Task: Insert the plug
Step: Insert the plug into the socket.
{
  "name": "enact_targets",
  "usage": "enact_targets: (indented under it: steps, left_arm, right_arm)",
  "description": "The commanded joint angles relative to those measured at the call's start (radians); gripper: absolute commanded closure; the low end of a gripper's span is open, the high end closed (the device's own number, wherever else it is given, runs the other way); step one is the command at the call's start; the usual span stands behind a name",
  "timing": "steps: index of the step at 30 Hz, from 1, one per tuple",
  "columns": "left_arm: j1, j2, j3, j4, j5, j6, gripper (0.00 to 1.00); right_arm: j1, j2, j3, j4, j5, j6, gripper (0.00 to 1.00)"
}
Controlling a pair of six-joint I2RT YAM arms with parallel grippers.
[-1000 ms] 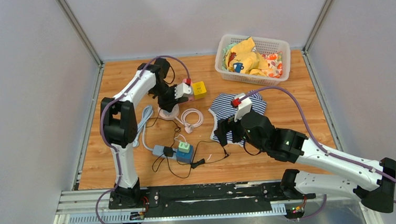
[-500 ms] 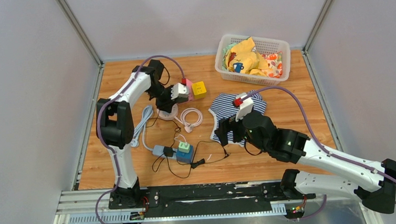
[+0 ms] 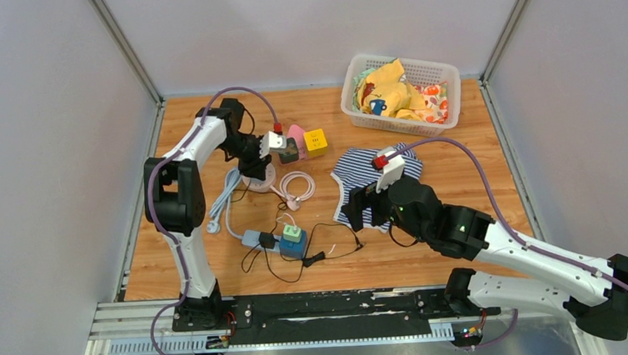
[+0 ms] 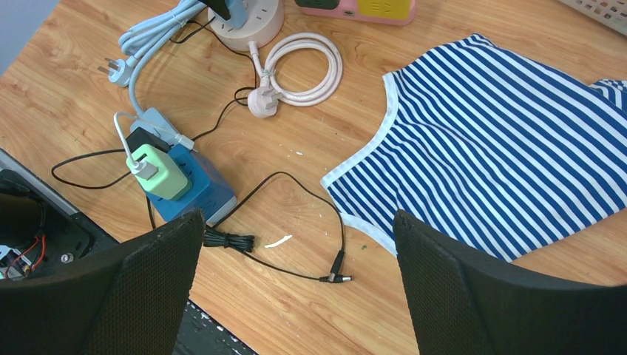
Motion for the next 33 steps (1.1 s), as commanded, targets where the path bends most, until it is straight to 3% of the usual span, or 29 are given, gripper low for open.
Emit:
enact_targets:
  steps: [1,4,8,11,15,20,23,33]
  left_arm:
    - [0.021,0.061,-0.058,-0.067,-0.088,0.041,1.00]
    - [0.021,0.044,-0.046,-0.067,-0.058,0.054,0.98]
    - [0.021,0.037,-0.030,-0.067,-0.058,0.050,0.82]
    - [0.022,0.032,-0.031,-0.067,-0.064,0.049,0.79]
    - [0.021,0.033,-0.034,-0.069,-0.056,0.045,0.62]
    - [0.021,0.035,-0.029,-0.069,-0.043,0.048,0.60]
    - [0.021,0.031,-0.023,-0.068,-0.035,0.048,0.50]
    - [0.021,0.013,-0.026,-0.069,-0.013,0.048,0.49]
  right_arm:
    - [0.012,-0.012,-0.006,0.009,0.020,0.001,0.03]
    - [0.011,-0.017,-0.007,0.009,0.025,-0.004,0.03]
    - [0.010,-0.019,-0.002,0.010,0.023,0.001,0.03]
    - [0.011,-0.022,-0.006,0.010,0.021,0.006,0.03]
    - [0.011,-0.030,-0.013,0.011,0.015,0.010,0.03]
    - [0.011,-0.040,-0.005,0.009,0.013,0.005,0.04]
    - [0.011,-0.046,-0.005,0.007,0.013,0.002,0.03]
    - [0.011,-0.055,-0.012,0.008,0.001,0.015,0.03]
